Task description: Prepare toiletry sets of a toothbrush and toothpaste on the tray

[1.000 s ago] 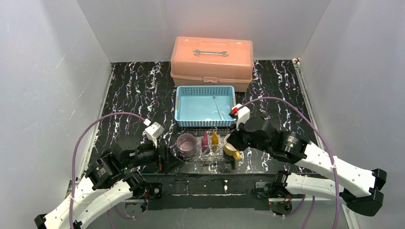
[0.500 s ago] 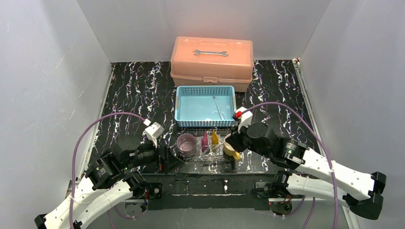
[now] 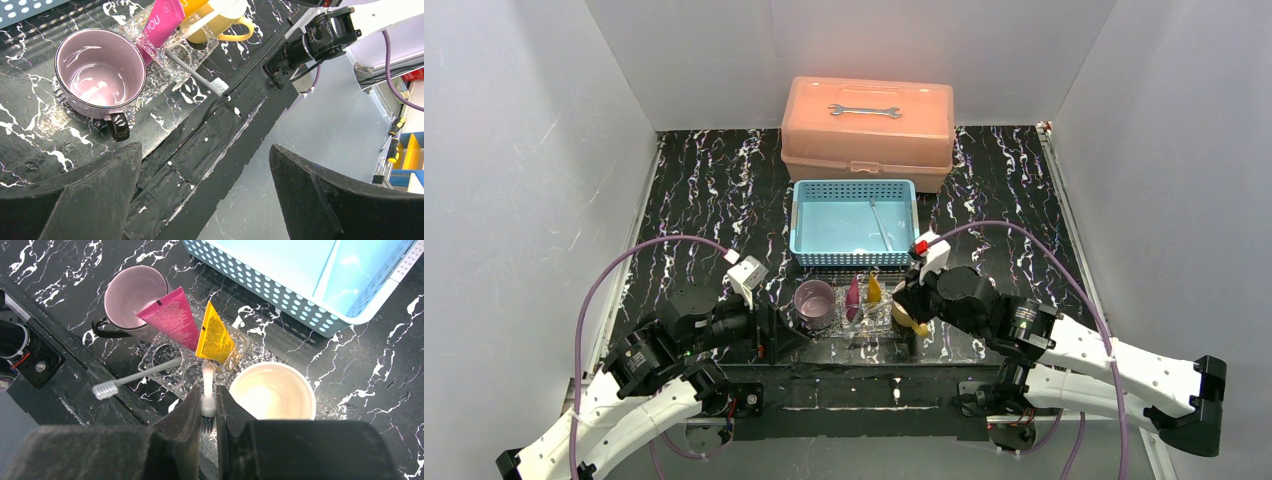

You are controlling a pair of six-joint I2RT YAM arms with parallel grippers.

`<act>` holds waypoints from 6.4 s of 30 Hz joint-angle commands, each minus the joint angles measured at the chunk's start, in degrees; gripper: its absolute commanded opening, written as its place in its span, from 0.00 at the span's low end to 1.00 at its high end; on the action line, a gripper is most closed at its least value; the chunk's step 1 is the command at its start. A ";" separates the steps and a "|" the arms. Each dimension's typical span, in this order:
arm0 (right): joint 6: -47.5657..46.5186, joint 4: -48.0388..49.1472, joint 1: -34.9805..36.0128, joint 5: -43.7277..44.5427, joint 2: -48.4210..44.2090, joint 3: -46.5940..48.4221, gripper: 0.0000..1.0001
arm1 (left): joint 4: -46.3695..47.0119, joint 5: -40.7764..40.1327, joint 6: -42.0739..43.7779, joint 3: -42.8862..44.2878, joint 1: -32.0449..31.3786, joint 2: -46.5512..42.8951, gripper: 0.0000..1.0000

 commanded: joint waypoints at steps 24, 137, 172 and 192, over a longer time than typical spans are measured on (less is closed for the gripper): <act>1.71 9.55 8.78 15.74 -4.93 -8.19 0.01 | 0.54 -0.64 0.94 -0.43 0.14 -0.06 0.98; -10.11 6.72 -45.08 -7.59 20.31 22.77 0.88 | 2.45 -12.42 9.36 24.56 32.82 33.09 0.98; -4.69 7.86 -47.31 -14.45 -26.34 -2.17 0.98 | 1.29 -7.48 6.05 2.73 33.35 -8.71 0.98; -2.23 4.11 -47.32 -21.04 -34.39 -4.75 0.98 | -1.88 -3.28 1.72 0.62 32.78 -20.26 0.98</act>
